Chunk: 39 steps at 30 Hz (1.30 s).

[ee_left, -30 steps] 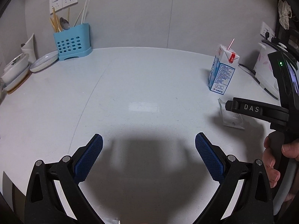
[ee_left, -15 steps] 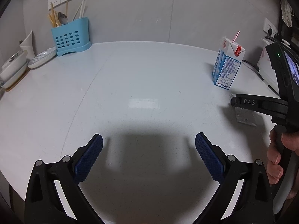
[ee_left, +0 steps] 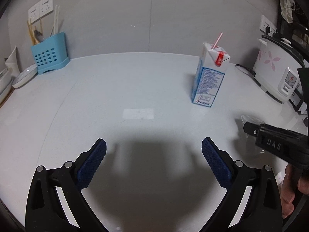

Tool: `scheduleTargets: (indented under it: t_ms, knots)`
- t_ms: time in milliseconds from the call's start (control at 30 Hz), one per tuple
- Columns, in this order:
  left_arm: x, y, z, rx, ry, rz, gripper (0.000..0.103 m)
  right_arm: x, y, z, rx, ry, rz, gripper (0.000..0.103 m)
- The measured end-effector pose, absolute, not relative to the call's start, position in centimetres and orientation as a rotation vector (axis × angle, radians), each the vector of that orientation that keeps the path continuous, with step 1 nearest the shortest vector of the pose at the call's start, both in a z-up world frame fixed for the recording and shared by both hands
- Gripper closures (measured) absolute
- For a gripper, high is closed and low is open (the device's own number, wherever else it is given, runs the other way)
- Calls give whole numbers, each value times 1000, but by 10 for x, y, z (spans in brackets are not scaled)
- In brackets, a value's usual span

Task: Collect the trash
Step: 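Grasp the clear plastic bag with the right tool while the left tool grasps the milk carton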

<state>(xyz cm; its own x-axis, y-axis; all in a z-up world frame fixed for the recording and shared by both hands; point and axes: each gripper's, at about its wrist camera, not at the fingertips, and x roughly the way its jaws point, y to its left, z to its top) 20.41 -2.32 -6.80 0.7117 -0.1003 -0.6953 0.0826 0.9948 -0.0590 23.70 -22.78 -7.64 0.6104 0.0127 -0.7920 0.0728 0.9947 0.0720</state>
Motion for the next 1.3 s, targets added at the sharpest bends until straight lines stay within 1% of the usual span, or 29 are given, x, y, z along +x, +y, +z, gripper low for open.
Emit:
scheduleTargets:
  t_ms: [167, 300, 567, 667, 833, 867, 900, 967, 1000, 1033, 1100, 1300]
  knots:
    - [229, -67, -61, 17, 713, -151, 6, 224, -253, -62, 33, 843, -44, 56]
    - [253, -95, -55, 47, 680, -148, 6, 218, -272, -55, 40, 822, -23, 56]
    - [299, -120, -60, -4, 691, -153, 6, 208, -302, -45, 50, 786, -10, 56]
    - [310, -125, -66, -2, 728, -150, 6, 206, -309, -45, 60, 784, 2, 56]
    - [314, -131, -64, -1, 713, -130, 8, 207, -315, -51, 72, 796, 10, 56]
    - [315, -132, -64, 0, 715, -127, 13, 206, -314, -50, 70, 795, 9, 56]
    - [315, -132, -64, -2, 720, -122, 24, 205, -313, -50, 68, 792, 7, 56]
    - [318, -134, -67, 5, 751, -127, 32, 203, -313, -48, 70, 789, 10, 56]
    - [319, -135, -68, 15, 758, -121, 49, 202, -312, -48, 69, 787, 12, 56]
    - [319, -136, -69, 32, 764, -120, 56, 201, -312, -47, 67, 786, 7, 56]
    - [317, -136, -69, 46, 764, -109, 60, 199, -312, -47, 71, 789, 7, 56]
    - [297, -123, -57, 22, 754, -119, 61, 192, -312, -45, 60, 791, -2, 56]
